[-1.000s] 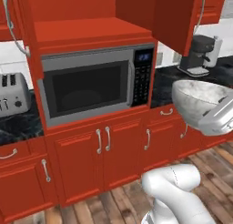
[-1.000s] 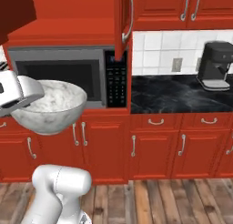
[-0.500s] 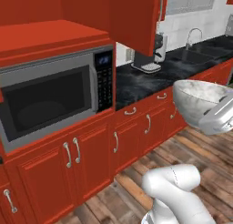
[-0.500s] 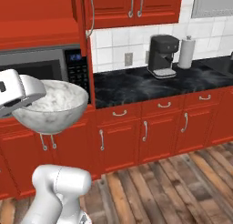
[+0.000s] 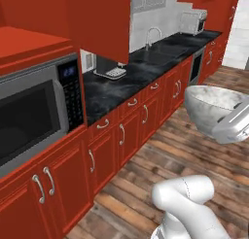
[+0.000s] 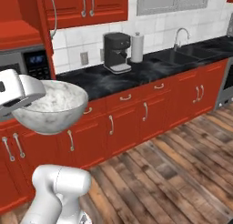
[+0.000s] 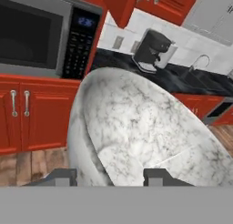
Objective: Move the bowls from the cabinet to the plates on the dining table.
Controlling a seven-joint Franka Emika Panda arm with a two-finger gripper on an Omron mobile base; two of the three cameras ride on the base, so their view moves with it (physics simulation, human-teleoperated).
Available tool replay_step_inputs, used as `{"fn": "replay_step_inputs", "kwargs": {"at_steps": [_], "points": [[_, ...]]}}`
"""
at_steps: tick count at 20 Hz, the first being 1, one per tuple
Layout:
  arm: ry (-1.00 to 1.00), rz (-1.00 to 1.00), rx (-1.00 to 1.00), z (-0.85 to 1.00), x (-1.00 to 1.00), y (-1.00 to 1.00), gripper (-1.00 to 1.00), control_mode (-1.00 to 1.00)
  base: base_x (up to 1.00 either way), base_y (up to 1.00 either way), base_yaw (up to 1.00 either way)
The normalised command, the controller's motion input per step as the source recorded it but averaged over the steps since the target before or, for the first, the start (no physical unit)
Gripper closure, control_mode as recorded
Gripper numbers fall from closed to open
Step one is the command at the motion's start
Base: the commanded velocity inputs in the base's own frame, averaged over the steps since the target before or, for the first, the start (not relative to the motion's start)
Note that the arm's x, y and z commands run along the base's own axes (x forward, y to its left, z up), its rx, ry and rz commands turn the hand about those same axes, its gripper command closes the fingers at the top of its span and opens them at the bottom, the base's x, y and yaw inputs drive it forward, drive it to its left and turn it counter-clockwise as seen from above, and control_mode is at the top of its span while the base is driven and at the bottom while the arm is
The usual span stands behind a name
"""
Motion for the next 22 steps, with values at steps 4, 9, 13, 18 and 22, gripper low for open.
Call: {"fn": "replay_step_inputs", "kwargs": {"at_steps": [4, 9, 13, 18, 22], "points": [[0.00, 0.00, 0.00, 0.00, 0.00, 0.00, 1.00, 1.00, 0.33, -0.26, -0.46], [0.00, 0.00, 0.00, 0.00, 0.00, 0.00, 1.00, 1.00, 0.55, -0.29, -0.48], [0.00, 0.00, 0.00, 0.00, 0.00, 0.00, 1.00, 1.00, 0.67, -0.14, -0.46], [0.00, 0.00, 0.00, 0.00, 0.00, 0.00, 1.00, 1.00, 0.90, 0.00, -0.43], [0.00, 0.00, 0.00, 0.00, 0.00, 0.00, 1.00, 1.00, 0.96, 0.02, -0.38]]}}
